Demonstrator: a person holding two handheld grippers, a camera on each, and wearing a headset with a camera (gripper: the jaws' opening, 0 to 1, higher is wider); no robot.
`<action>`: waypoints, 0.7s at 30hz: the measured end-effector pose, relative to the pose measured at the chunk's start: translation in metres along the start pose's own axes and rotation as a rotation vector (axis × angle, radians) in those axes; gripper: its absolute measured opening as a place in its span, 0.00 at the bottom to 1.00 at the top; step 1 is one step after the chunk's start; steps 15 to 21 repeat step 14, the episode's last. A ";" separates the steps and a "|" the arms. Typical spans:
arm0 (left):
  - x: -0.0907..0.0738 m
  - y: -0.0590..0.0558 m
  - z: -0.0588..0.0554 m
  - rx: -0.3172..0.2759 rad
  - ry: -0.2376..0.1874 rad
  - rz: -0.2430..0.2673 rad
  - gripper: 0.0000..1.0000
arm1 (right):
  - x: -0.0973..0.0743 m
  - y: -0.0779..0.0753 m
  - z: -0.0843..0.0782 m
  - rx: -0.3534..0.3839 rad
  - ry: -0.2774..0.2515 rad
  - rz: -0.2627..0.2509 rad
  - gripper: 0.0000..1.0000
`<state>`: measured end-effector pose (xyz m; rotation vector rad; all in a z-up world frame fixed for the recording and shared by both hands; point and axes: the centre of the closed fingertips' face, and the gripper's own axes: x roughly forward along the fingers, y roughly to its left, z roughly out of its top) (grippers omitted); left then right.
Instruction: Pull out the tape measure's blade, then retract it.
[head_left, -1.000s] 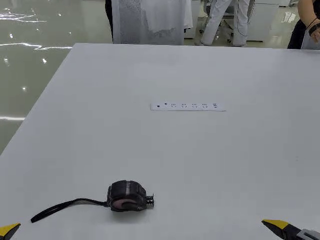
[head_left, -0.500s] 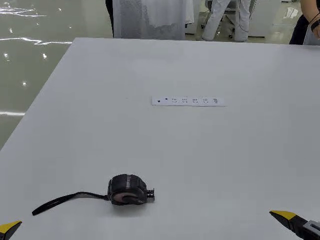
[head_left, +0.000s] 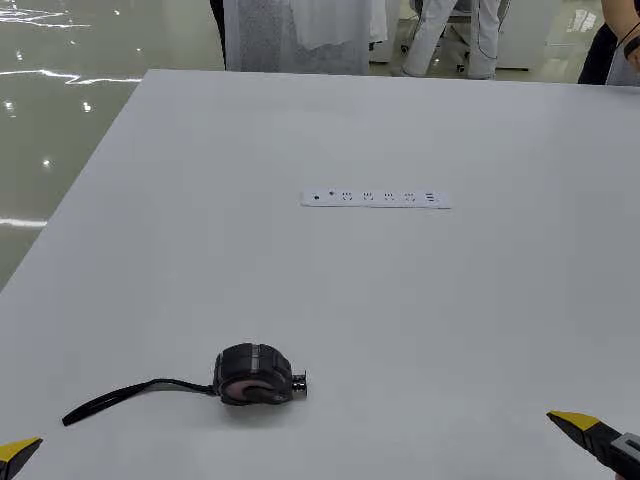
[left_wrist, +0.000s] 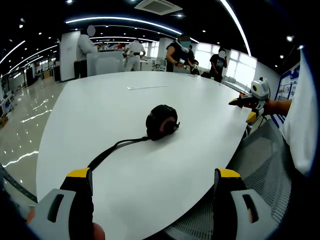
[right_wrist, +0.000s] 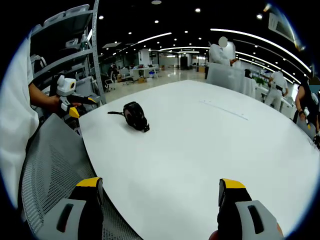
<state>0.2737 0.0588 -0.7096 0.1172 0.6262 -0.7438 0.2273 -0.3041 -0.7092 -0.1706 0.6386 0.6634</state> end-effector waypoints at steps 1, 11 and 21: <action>0.000 0.000 0.001 -0.004 -0.004 0.000 0.98 | 0.000 0.000 0.000 0.001 0.000 0.001 0.97; 0.002 -0.003 0.001 0.005 -0.005 -0.005 0.99 | 0.002 0.002 -0.001 0.008 0.003 0.009 0.96; 0.001 -0.002 0.002 -0.004 -0.014 -0.004 0.99 | 0.002 0.002 -0.001 0.008 0.003 0.010 0.95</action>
